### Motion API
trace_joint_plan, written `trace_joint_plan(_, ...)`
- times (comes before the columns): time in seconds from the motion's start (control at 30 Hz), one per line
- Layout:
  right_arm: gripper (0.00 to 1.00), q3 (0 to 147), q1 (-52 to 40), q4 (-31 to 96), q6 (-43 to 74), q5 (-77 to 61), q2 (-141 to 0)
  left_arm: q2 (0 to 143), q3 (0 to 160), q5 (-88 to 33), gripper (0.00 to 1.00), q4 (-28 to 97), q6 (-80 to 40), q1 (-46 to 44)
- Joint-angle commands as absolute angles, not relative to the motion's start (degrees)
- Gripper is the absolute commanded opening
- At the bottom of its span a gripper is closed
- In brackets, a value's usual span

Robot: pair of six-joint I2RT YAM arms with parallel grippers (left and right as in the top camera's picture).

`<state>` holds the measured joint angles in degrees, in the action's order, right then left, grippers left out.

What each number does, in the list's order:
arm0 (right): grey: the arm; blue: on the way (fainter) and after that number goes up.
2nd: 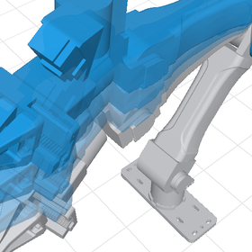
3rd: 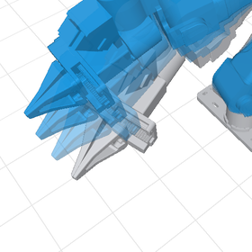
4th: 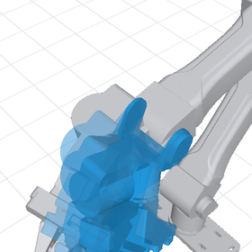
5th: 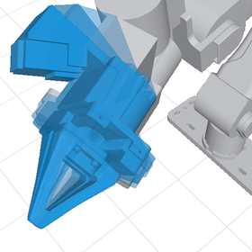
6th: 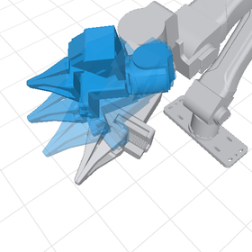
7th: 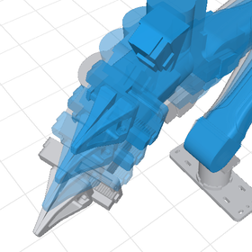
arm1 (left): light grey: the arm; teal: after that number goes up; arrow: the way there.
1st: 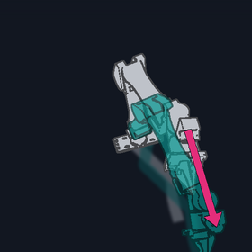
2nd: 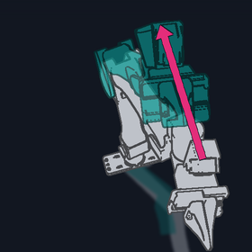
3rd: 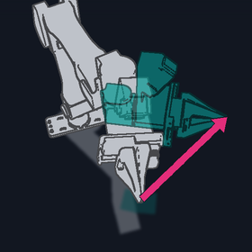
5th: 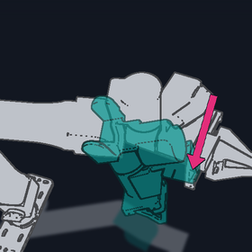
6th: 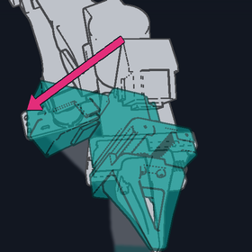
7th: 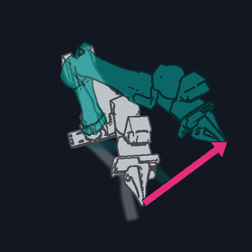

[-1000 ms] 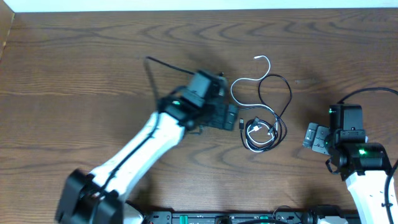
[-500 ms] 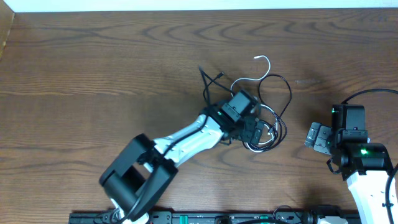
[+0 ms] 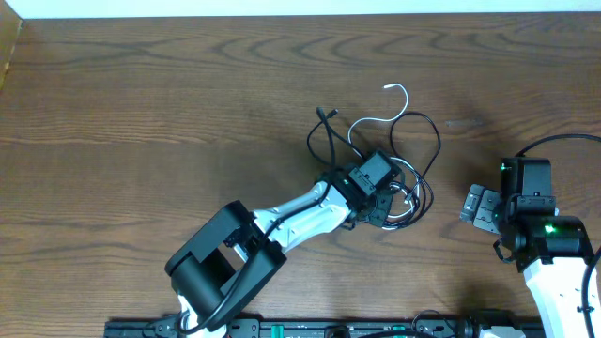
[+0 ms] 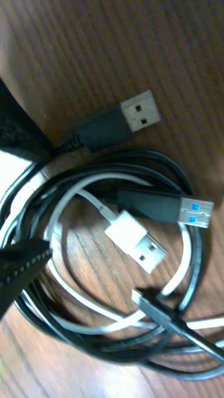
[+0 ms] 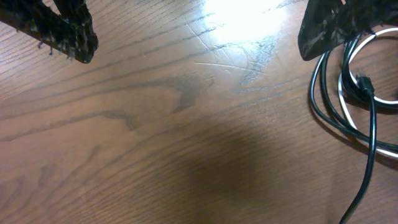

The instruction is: Untangle cables

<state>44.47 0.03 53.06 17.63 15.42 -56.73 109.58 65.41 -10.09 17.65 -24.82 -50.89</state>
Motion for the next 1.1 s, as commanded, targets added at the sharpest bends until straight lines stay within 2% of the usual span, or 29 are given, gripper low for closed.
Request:
trace_joint_plan(0.0,0.99,45.52,0.36,53.15,18.65,15.90,-56.58,110.28,65.32,-6.94,0.39,18.20,-24.77,-51.35)
trace_joint_plan(0.17,0.99,45.52,0.34,53.15,18.63,15.90,-56.58,110.28,65.32,-6.79,0.35,18.59,-24.91,-51.35)
trace_joint_plan(0.4,0.99,45.52,0.34,53.17,18.63,15.68,-56.58,110.61,64.42,-5.87,0.35,18.94,-29.12,-51.35)
trace_joint_plan(0.8,0.99,45.52,0.34,52.66,18.63,13.41,-56.58,111.24,64.18,-5.93,0.35,19.00,-29.26,-51.83)
trace_joint_plan(0.83,0.99,45.52,0.34,52.49,18.63,13.30,-56.58,111.24,64.18,-5.93,0.33,19.11,-29.26,-51.83)
trace_joint_plan(0.93,0.99,45.52,0.34,52.14,18.63,12.36,-56.58,111.20,64.20,-5.85,0.09,19.64,-28.51,-51.81)
trace_joint_plan(1.07,0.99,45.52,0.34,51.53,18.61,10.48,-56.60,110.26,64.23,-2.31,0.08,22.04,-27.90,-51.42)
